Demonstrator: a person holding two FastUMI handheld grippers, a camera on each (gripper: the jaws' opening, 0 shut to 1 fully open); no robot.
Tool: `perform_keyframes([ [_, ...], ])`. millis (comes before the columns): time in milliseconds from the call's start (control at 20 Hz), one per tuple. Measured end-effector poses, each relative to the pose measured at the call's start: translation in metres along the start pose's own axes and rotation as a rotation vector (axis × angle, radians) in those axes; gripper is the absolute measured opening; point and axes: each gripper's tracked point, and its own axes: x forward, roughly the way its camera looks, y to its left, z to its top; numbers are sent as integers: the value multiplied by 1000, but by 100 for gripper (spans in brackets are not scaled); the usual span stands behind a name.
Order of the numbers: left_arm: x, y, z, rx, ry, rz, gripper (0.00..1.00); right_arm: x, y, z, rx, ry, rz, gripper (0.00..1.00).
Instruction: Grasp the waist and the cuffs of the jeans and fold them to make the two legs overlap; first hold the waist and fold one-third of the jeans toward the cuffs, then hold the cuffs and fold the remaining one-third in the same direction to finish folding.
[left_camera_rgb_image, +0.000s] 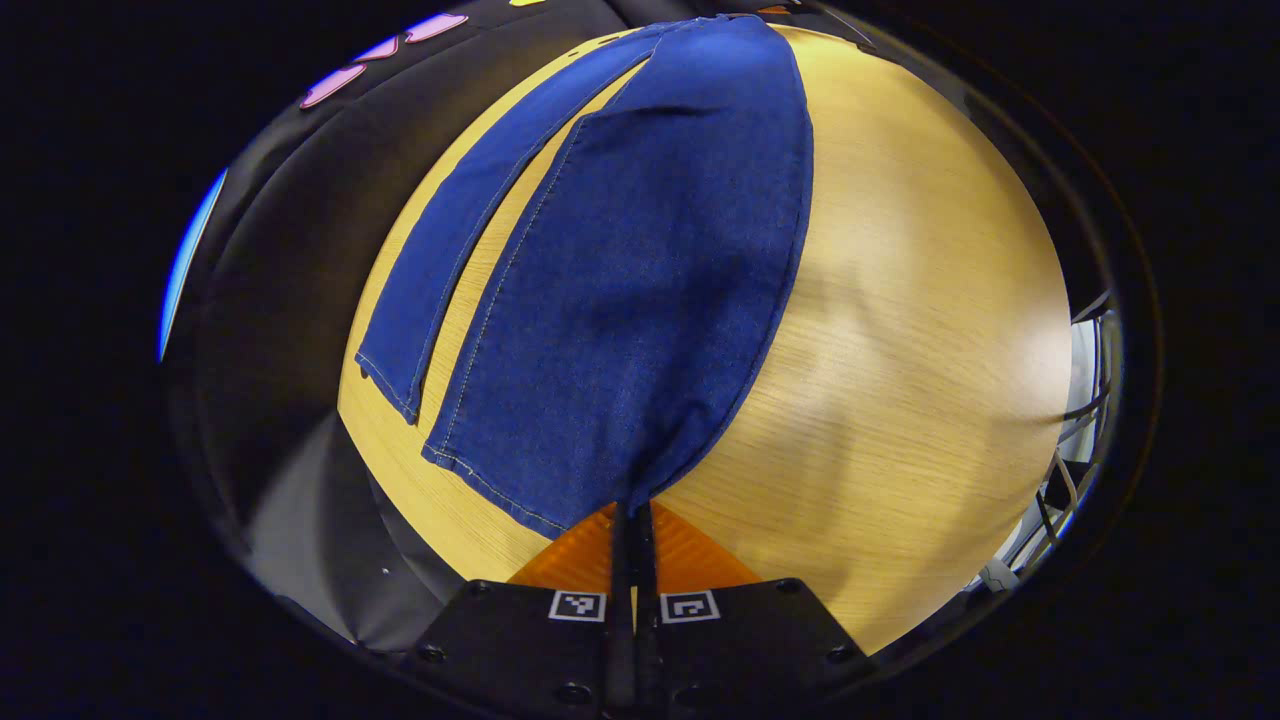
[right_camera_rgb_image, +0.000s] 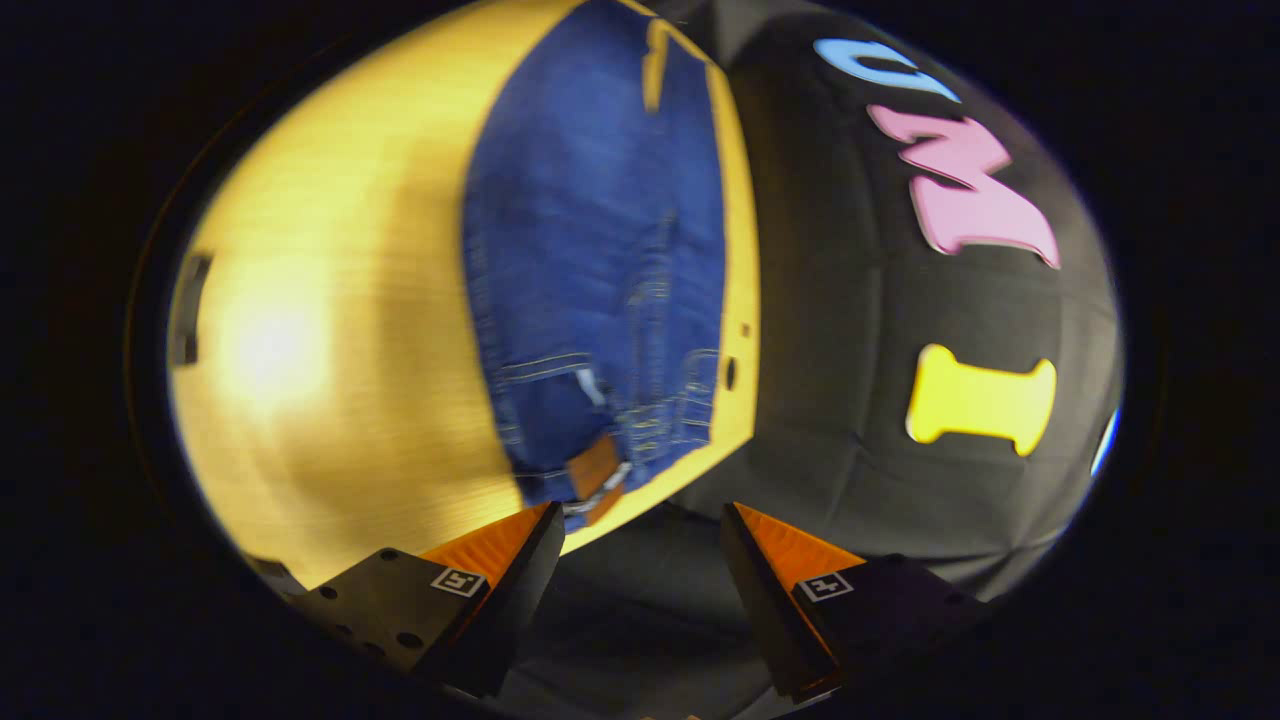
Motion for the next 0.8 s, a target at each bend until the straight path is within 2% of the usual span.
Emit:
perform_keyframes([
  [50,-1,-1,0,-3,3,0,6,5,16,0,-30,-7,46,97],
  [200,-1,-1,0,-2,7,7,6,30,31,-10,-57,27,73,96],
  [250,-1,-1,0,-6,7,12,1,34,23,-8,-72,22,38,96],
  [300,0,-1,0,-11,4,18,6,38,17,-5,-77,12,16,94],
  [500,1,0,1,-38,1,46,6,68,7,5,-91,-18,-26,92],
  [550,1,0,1,-42,1,52,6,77,8,6,-83,-12,-12,85],
  [700,3,-4,1,-130,8,66,6,95,5,8,-27,17,-9,24],
  [800,2,-9,4,-166,20,73,6,100,9,8,67,10,25,21],
])
